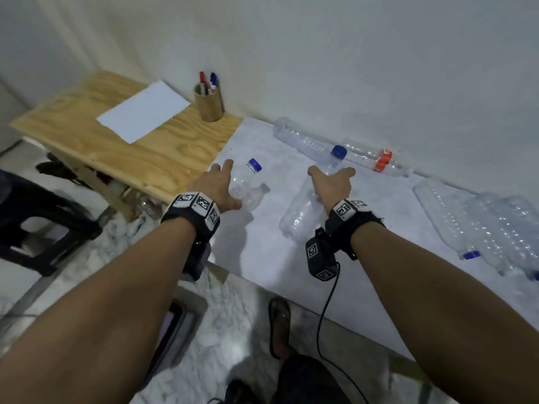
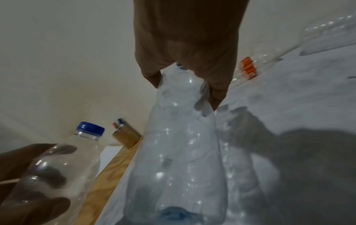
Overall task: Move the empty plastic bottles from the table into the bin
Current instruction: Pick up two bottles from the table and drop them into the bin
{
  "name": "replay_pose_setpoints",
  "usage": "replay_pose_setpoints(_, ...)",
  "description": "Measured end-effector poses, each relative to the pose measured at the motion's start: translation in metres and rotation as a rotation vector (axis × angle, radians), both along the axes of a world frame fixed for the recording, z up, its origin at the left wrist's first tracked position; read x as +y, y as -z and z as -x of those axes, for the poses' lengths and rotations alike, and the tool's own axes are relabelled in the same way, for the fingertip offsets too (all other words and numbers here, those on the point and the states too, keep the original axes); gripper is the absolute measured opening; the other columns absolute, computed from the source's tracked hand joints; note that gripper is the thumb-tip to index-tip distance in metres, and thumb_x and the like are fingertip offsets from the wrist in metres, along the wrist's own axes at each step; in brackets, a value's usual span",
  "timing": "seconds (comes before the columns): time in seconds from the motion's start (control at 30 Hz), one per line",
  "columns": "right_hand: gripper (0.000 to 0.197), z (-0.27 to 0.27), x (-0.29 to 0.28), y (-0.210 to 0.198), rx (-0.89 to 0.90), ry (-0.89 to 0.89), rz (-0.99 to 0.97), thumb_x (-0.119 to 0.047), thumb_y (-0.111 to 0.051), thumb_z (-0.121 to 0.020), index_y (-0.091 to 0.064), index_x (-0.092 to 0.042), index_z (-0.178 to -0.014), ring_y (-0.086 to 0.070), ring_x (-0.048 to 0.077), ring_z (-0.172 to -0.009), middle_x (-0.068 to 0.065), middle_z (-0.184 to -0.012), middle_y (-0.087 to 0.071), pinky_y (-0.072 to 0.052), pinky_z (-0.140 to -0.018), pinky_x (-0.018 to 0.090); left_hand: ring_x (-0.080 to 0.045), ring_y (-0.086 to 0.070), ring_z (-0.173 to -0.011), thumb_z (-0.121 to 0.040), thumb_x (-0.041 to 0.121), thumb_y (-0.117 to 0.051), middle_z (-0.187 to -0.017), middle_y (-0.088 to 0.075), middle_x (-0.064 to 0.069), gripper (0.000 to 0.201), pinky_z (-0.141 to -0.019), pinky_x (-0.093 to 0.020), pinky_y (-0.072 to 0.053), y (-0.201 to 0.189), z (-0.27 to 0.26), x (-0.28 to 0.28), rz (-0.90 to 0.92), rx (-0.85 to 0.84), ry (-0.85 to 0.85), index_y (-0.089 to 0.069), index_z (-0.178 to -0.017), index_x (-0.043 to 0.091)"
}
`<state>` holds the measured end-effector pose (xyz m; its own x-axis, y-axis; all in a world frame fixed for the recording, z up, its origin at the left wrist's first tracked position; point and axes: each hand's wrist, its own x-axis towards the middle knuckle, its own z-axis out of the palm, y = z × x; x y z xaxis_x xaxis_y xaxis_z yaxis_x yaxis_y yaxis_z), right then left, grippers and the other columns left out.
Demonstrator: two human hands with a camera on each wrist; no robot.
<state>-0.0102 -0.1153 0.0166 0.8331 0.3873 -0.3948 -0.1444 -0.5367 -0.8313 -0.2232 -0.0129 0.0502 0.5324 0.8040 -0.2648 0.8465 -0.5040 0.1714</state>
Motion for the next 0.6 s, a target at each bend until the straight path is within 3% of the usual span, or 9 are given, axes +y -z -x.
replay_pose_setpoints(0.17,0.103,0.099,0.008,-0.010,-0.051,-0.287,-0.089,-0.067,-0.063,-0.056,-0.024,-0.028,-0.143,-0.059,0.033,-0.112,0.010,-0.136,-0.049,-0.054,-0.092,0.050,-0.039,-0.057,-0.111,-0.064,0.039,-0.078,-0.132,-0.045,-0.013,0.095,-0.088,-0.050,-0.050,-0.014,0.117,-0.037,-0.006,-0.057,-0.200,-0.024,-0.140,0.026)
replay_pose_setpoints(0.4,0.084,0.240,0.014,-0.004,-0.074,-0.627,-0.171,-0.079,-0.052,-0.069,-0.033,-0.031,-0.135,-0.058,0.030,-0.113,0.011,-0.132,-0.051,-0.054,-0.092,0.050,-0.038,-0.054,-0.115,-0.065,0.035,-0.079,-0.132,-0.049,-0.014,0.093,-0.089,-0.048,-0.049,-0.016,0.258,-0.090,-0.046,-0.125,-0.463,-0.027,-0.140,0.023)
replay_pose_setpoints(0.53,0.070,0.306,0.015,0.007,-0.115,-0.811,-0.140,-0.060,-0.056,-0.084,-0.035,-0.022,-0.139,-0.060,0.027,-0.106,0.012,-0.129,-0.056,-0.048,-0.093,0.036,-0.036,-0.051,-0.117,-0.061,0.036,-0.080,-0.129,-0.055,-0.014,0.092,-0.088,-0.046,-0.048,-0.002,0.312,-0.113,-0.056,-0.182,-0.614,-0.030,-0.137,0.020)
replay_pose_setpoints(0.6,0.065,0.334,0.018,0.018,-0.134,-0.902,-0.122,-0.054,-0.060,-0.085,-0.038,-0.019,-0.136,-0.059,0.028,-0.109,0.011,-0.126,-0.059,-0.047,-0.093,0.036,-0.034,-0.050,-0.117,-0.059,0.034,-0.081,-0.127,-0.057,-0.012,0.090,-0.089,-0.047,-0.051,0.010,0.335,-0.123,-0.035,-0.235,-0.724,-0.033,-0.134,0.021)
